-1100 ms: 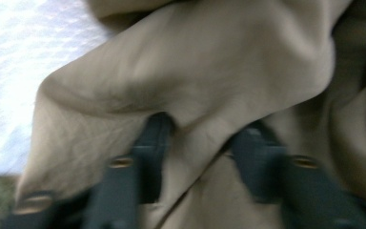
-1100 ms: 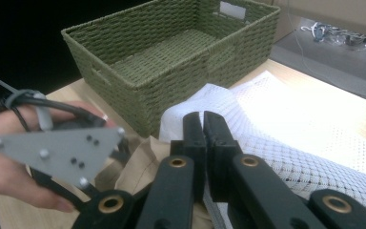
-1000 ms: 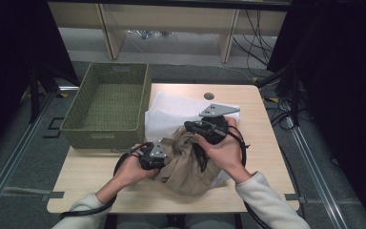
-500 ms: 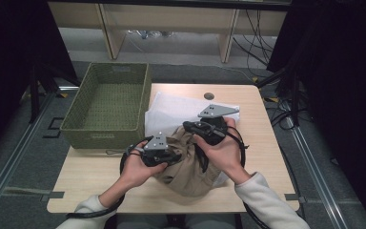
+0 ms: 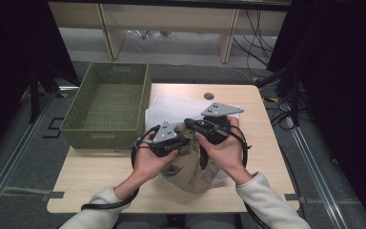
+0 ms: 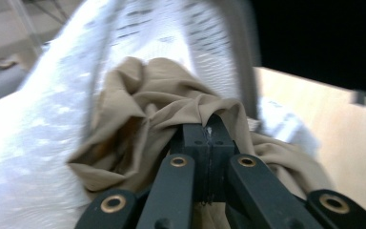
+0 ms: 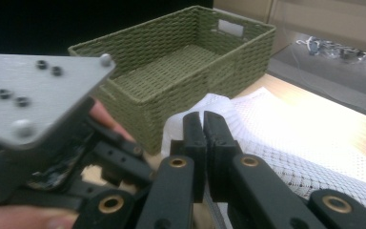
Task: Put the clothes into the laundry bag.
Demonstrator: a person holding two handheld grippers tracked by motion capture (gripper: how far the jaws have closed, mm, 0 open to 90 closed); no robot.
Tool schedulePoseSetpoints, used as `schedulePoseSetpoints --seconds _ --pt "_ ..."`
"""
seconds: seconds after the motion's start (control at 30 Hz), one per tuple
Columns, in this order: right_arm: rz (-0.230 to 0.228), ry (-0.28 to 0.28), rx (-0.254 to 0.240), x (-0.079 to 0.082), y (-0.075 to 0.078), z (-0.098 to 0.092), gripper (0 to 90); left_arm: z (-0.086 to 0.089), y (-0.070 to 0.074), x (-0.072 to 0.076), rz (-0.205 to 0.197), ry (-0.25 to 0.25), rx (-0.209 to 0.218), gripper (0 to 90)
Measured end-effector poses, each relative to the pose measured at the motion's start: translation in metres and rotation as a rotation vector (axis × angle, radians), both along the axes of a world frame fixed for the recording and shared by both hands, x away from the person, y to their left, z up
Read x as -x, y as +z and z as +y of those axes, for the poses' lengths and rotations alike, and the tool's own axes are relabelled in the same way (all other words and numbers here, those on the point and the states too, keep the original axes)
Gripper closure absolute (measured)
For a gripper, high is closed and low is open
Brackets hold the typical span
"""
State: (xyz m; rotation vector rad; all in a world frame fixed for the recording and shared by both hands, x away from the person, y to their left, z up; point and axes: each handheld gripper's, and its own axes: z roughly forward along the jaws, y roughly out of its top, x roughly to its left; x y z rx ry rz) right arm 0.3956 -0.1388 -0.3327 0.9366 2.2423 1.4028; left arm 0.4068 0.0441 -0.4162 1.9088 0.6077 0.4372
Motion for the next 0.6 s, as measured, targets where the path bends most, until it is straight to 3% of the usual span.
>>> schedulePoseSetpoints --seconds 0.07,0.17,0.23,0.27,0.33,0.37,0.43,0.5,0.6 --pt "-0.015 0.000 0.017 -0.003 -0.001 -0.001 89.7 -0.003 -0.009 -0.007 0.004 0.006 -0.053 89.5" --pt "0.008 -0.014 0.021 -0.006 -0.006 -0.002 89.7 -0.007 -0.022 -0.011 0.016 -0.008 -0.118 88.1" --pt "0.006 -0.001 0.030 -0.010 -0.010 -0.003 89.7 -0.010 -0.030 -0.011 0.015 -0.010 -0.131 86.0" --pt "0.012 -0.020 0.025 -0.010 -0.010 -0.003 89.7 -0.010 -0.032 -0.010 0.035 -0.022 -0.141 84.9" --pt "0.025 -0.019 0.033 -0.010 -0.010 -0.004 89.7 -0.009 -0.033 -0.009 0.021 -0.055 -0.186 80.7" --pt "0.030 -0.019 0.029 -0.010 -0.010 -0.004 89.7 -0.009 -0.034 -0.007 0.015 -0.057 -0.163 77.6" --pt "0.028 -0.023 0.032 -0.011 -0.011 -0.005 89.7 -0.005 -0.031 -0.004 0.024 -0.059 -0.182 70.6" --pt "0.025 -0.026 0.033 -0.011 -0.011 -0.005 89.7 -0.001 -0.029 0.000 0.040 -0.053 -0.169 60.3" --pt "0.025 -0.024 0.035 -0.011 -0.011 -0.005 89.6 0.010 -0.023 0.009 0.031 -0.040 -0.168 46.9"
